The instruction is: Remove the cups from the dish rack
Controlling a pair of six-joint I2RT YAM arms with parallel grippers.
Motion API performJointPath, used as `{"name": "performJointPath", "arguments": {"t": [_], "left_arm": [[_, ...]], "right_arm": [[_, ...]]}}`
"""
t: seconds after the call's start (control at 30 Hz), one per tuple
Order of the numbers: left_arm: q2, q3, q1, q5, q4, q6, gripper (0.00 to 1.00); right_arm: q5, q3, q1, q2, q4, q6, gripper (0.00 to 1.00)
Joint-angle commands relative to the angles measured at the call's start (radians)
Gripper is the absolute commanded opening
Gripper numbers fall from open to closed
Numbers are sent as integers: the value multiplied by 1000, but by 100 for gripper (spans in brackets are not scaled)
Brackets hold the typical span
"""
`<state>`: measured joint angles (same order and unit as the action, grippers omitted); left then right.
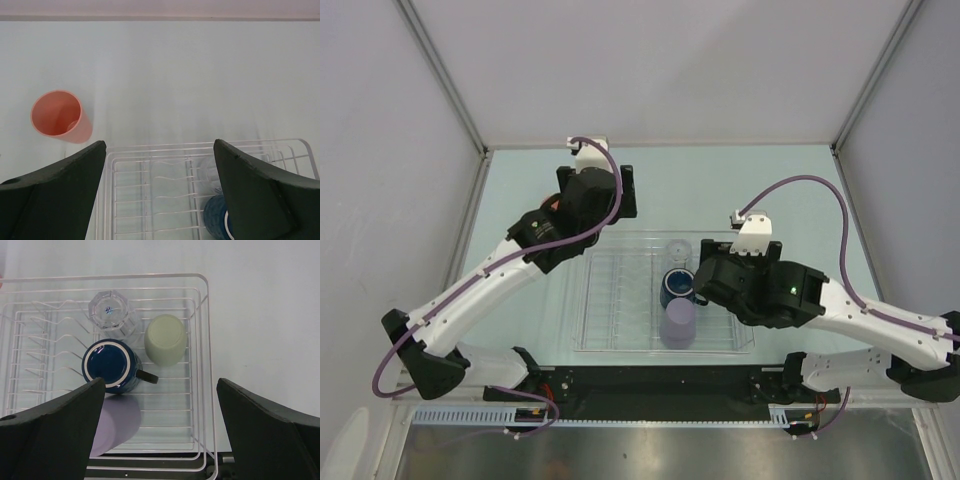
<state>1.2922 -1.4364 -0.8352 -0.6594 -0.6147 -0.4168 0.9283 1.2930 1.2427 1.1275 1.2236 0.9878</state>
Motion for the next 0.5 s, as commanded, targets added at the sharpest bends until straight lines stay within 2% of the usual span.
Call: {"name": "performJointPath", "arguments": {"t": [0.0, 0.13, 0.27, 0.47], "left_arm": [[-47, 22, -8, -17, 26, 10, 94], [-94, 62, -15, -26, 18, 0, 94], [-163, 114, -21, -45, -10, -11, 94], [-203, 179, -21, -36, -54, -43, 94]], "right_arm": [[56, 20, 6, -35, -12, 8, 100], [61, 9, 9, -51, -51, -55, 100], [37, -20, 8, -38, -166, -152, 99], [-25, -32, 17, 52, -263, -195, 100]]}}
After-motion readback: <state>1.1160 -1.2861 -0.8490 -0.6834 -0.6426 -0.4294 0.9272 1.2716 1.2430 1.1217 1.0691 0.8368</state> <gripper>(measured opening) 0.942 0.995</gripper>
